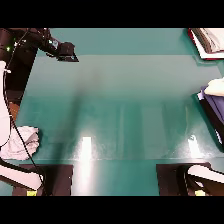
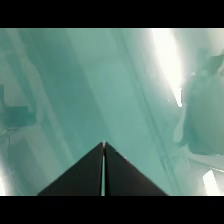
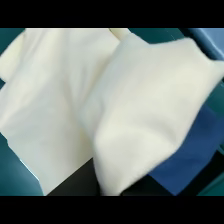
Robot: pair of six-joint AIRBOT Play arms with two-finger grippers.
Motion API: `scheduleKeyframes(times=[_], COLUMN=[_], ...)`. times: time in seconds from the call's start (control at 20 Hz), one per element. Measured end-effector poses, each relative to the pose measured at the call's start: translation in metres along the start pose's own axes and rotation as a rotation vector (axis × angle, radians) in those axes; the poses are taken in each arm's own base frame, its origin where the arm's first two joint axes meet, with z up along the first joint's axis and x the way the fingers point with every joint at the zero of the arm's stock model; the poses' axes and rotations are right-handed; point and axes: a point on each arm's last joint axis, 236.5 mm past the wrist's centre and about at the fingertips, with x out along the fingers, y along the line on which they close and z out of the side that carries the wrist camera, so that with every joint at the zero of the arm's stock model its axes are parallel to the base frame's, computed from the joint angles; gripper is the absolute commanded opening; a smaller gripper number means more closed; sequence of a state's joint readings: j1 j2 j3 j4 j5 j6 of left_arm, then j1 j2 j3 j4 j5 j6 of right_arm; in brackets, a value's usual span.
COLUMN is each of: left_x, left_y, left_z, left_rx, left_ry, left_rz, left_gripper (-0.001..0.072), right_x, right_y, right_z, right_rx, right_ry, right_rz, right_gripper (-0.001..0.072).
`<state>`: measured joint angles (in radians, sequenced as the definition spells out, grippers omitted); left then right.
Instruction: Fold the shirts.
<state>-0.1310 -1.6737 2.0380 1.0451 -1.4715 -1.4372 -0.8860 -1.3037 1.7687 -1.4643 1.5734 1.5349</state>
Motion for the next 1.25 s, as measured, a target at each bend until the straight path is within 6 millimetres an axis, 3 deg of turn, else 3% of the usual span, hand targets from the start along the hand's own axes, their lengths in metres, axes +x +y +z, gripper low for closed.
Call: scheduleKeyframes(times=[0.1, 0.15, 0.35, 0.45, 0.5, 0.65, 0.7, 0.75, 0.8, 1.1, 1.25], left_x=[0.003, 0.004, 0.005, 0.006, 0.006, 0.006, 0.006, 0.006, 0.006, 0.006, 0.006], left_y=[0.001, 0.001, 0.001, 0.001, 0.001, 0.001, 0.001, 0.0, 0.0, 0.0, 0.001], left_z=[-0.003, -0.004, -0.006, -0.006, -0.006, -0.006, -0.008, -0.01, -0.01, -0.002, 0.005], left_rx=[-0.003, -0.004, -0.006, -0.007, -0.007, -0.008, -0.01, -0.011, -0.011, -0.016, -0.018], left_ry=[0.012, 0.016, 0.021, 0.022, 0.022, 0.021, 0.028, 0.036, 0.037, 0.005, -0.026], left_rz=[-0.003, -0.004, -0.006, -0.008, -0.008, -0.009, -0.01, -0.012, -0.013, -0.012, -0.01], left_gripper=[0.0028, 0.0027, 0.0028, 0.0028, 0.0028, 0.0028, 0.0028, 0.0028, 0.0028, 0.0028, 0.0028], right_x=[-0.002, -0.003, -0.007, -0.007, -0.006, -0.002, -0.002, -0.004, -0.006, -0.028, -0.04], right_y=[-0.017, -0.025, -0.046, -0.042, -0.033, 0.026, 0.051, 0.076, 0.1, 0.228, 0.271], right_z=[-0.012, -0.017, -0.03, -0.032, -0.032, -0.033, -0.034, -0.038, -0.042, -0.094, -0.119], right_rx=[0.01, 0.014, 0.029, 0.042, 0.04, -0.014, -0.048, -0.086, -0.129, -0.432, -0.548], right_ry=[0.049, 0.069, 0.122, 0.129, 0.132, 0.136, 0.14, 0.146, 0.154, 0.2, 0.195], right_rz=[-0.073, -0.106, -0.194, -0.183, -0.154, 0.022, 0.089, 0.15, 0.201, 0.419, 0.486], right_gripper=[0.0492, 0.0602, 0.057, 0.0397, 0.0367, 0.0363, 0.0266, 0.008, 0.0027, 0.0027, 0.0026])
